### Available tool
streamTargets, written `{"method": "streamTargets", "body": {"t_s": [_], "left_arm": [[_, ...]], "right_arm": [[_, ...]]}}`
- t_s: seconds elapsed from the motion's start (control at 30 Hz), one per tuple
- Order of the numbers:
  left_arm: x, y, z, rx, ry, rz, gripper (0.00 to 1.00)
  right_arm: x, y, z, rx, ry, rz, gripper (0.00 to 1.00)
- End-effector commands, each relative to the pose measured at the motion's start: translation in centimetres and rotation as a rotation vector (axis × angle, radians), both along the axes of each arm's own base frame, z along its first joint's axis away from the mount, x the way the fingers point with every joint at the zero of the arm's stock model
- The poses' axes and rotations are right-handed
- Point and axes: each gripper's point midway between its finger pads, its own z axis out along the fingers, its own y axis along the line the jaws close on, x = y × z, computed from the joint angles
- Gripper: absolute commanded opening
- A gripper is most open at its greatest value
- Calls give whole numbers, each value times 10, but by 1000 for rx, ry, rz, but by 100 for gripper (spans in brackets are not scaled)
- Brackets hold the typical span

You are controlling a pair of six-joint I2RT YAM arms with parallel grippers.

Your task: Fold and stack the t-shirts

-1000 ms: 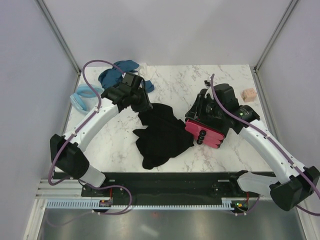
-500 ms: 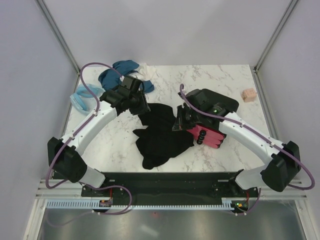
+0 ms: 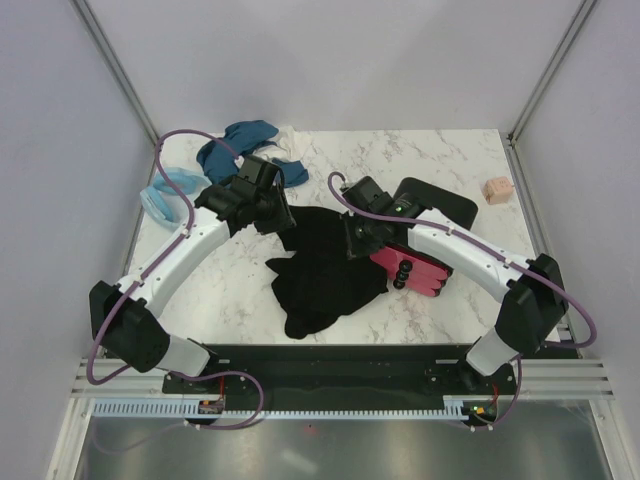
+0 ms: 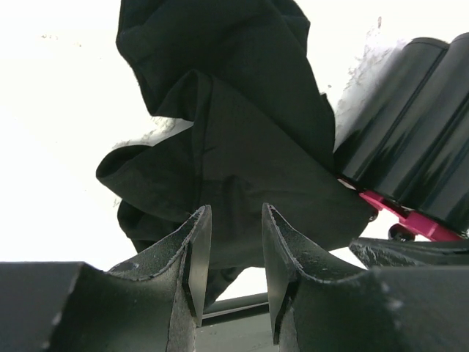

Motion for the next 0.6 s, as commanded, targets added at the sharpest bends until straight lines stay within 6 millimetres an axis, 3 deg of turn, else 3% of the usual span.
{"method": "streamTargets", "body": {"t_s": [0.0, 0.4, 0.57], "left_arm": [[1, 8, 10, -14, -34, 52, 41], [-3, 11, 7, -9, -31, 50, 41], [-5, 14, 11, -14, -43, 57, 41]], "right_arm": [[11, -16, -2, -131, -48, -23, 0], [53, -44, -29, -448, -113, -82, 0], [70, -57, -29, -555, -160, -139, 0]]}}
